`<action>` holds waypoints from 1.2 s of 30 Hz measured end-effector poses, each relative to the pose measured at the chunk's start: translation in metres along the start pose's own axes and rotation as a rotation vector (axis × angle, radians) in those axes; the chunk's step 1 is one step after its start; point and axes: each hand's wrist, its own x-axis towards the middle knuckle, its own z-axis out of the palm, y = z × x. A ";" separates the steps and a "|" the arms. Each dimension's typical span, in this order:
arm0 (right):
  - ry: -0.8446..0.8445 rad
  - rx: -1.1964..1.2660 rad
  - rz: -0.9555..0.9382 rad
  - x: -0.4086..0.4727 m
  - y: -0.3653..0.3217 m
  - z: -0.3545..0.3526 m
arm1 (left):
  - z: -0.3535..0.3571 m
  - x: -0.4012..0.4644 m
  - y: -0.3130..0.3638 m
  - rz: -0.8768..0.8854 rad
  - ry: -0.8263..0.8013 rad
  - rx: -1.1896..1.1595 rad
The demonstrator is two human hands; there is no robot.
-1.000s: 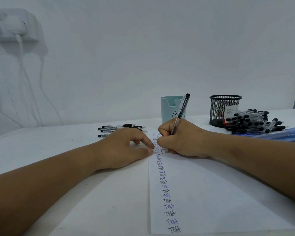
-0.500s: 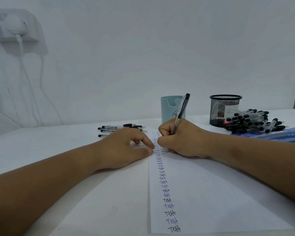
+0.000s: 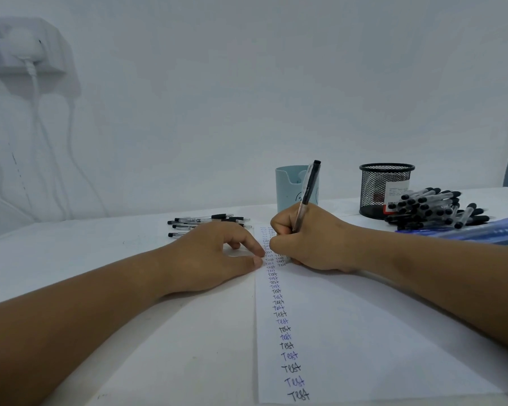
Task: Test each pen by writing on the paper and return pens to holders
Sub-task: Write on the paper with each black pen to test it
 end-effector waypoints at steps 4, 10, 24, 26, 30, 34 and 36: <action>0.018 -0.010 -0.001 -0.001 0.000 -0.001 | 0.000 0.000 0.000 0.007 -0.002 -0.002; 0.193 0.339 0.046 0.002 0.008 -0.001 | 0.000 0.001 0.000 0.026 0.003 0.002; 0.302 -0.087 -0.095 -0.002 0.001 -0.023 | -0.002 -0.001 0.001 0.013 -0.010 -0.001; 0.271 -0.169 -0.099 -0.002 0.002 -0.025 | -0.002 -0.001 0.001 0.018 -0.010 -0.001; 0.230 -0.243 -0.135 -0.001 0.009 -0.024 | -0.002 -0.001 0.001 0.032 -0.008 0.011; 0.253 -0.279 -0.197 0.000 0.007 -0.023 | -0.003 -0.002 0.001 0.036 -0.007 0.010; 0.244 -0.271 -0.216 0.000 0.007 -0.022 | -0.003 -0.002 0.001 0.040 -0.008 0.017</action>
